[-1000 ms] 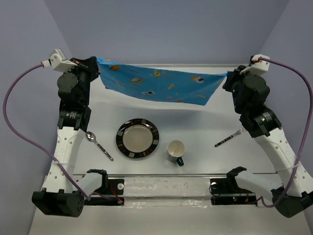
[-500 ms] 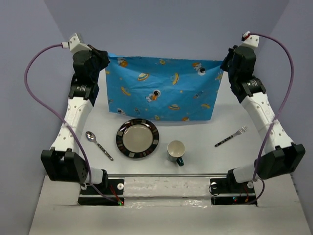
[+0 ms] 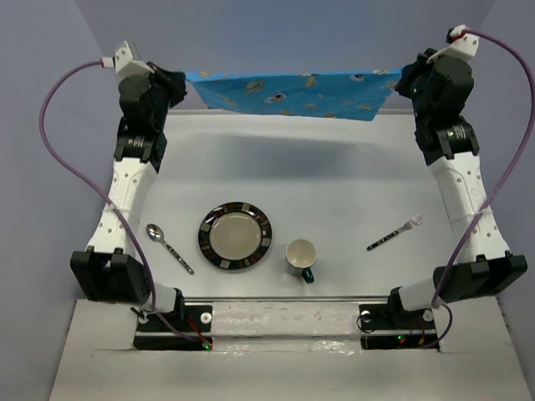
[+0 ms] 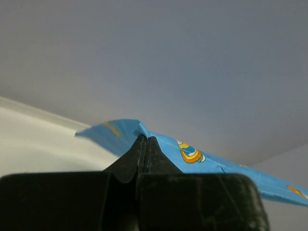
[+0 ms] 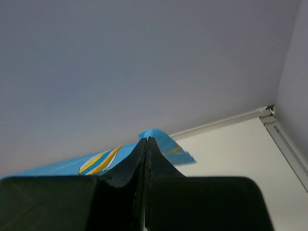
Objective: Set the dinner table for one person
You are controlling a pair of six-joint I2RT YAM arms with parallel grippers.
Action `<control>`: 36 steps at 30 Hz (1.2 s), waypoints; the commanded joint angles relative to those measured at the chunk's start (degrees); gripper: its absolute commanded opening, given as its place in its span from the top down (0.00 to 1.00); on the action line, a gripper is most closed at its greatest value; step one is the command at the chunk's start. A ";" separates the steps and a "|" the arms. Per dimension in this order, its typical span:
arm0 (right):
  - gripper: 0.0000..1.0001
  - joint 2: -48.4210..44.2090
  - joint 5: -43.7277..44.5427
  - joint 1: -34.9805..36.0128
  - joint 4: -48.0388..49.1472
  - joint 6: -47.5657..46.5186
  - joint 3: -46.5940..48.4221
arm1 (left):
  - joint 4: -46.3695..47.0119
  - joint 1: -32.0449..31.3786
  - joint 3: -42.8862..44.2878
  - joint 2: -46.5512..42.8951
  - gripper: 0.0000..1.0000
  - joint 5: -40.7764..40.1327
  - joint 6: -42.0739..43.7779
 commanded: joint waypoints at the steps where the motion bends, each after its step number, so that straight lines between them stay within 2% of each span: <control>1: 1.00 -3.46 -1.60 -0.63 3.44 2.93 -12.58 | 9.51 0.69 -17.25 -6.60 1.00 1.79 -2.66; 2: 1.00 -4.52 -2.05 -0.63 4.76 3.64 -19.93 | 11.37 0.69 -24.60 -7.48 1.00 2.14 -4.32; 4: 1.00 -5.14 -3.45 -0.63 8.97 6.27 -30.04 | 16.72 0.69 -33.84 -6.88 1.00 2.32 -5.74; 10: 1.00 -1.28 -6.26 -1.16 15.94 11.38 -44.16 | 25.36 0.86 -46.98 -0.21 1.00 2.58 -7.06; 20: 1.00 4.18 -8.73 -1.16 21.74 15.43 -56.21 | 34.94 0.86 -55.26 6.75 1.00 5.13 -8.38; 26: 1.00 1.72 -10.04 -1.16 22.79 17.45 -62.00 | 35.38 0.78 -60.43 5.18 1.00 3.47 -9.52; 36: 1.00 -1.71 -8.99 -1.16 23.06 17.71 -66.05 | 36.44 0.69 -68.00 0.08 1.00 3.11 -11.10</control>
